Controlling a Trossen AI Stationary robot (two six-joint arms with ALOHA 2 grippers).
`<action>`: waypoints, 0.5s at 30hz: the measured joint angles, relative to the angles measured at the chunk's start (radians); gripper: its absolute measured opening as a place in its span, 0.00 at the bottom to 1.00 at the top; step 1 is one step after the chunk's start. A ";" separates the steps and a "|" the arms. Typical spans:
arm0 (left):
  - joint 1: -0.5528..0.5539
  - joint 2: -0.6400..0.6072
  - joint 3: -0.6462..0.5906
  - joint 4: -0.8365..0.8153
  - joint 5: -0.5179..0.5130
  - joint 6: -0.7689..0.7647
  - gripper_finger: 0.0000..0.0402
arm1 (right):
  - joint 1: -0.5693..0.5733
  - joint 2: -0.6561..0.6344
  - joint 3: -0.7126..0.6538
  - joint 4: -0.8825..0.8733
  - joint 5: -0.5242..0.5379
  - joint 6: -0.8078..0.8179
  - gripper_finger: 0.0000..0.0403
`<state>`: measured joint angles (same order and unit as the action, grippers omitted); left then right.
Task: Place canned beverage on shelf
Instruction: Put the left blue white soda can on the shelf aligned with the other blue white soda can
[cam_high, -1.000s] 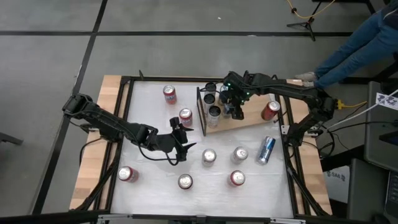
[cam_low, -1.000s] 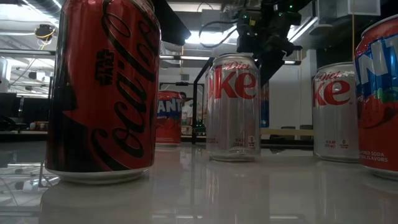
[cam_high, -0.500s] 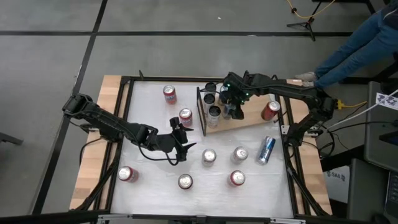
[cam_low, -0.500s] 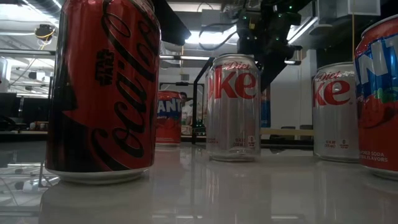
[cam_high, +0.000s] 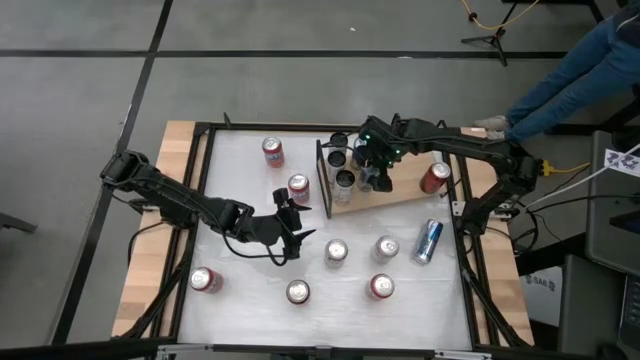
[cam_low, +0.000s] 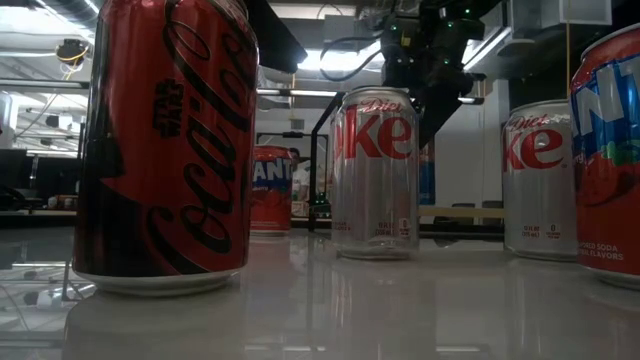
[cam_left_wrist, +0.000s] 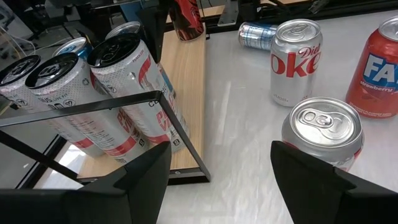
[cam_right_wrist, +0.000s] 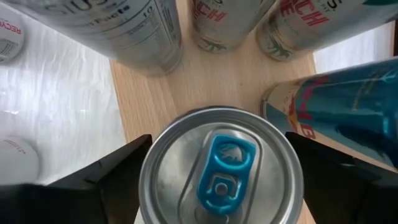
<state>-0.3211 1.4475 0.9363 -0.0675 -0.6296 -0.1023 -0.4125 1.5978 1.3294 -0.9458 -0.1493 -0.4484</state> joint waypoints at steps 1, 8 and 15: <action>0.000 0.000 0.000 0.000 0.000 0.000 0.66 | 0.000 0.000 0.000 0.000 0.000 0.000 0.87; 0.000 0.000 0.000 0.000 0.000 0.000 0.66 | 0.000 -0.001 0.000 -0.027 0.000 0.002 0.87; 0.000 0.000 0.000 0.000 0.000 0.000 0.66 | 0.000 -0.005 0.000 -0.071 0.000 0.023 0.87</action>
<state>-0.3210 1.4475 0.9360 -0.0674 -0.6296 -0.1024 -0.4126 1.5931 1.3296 -1.0165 -0.1497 -0.4252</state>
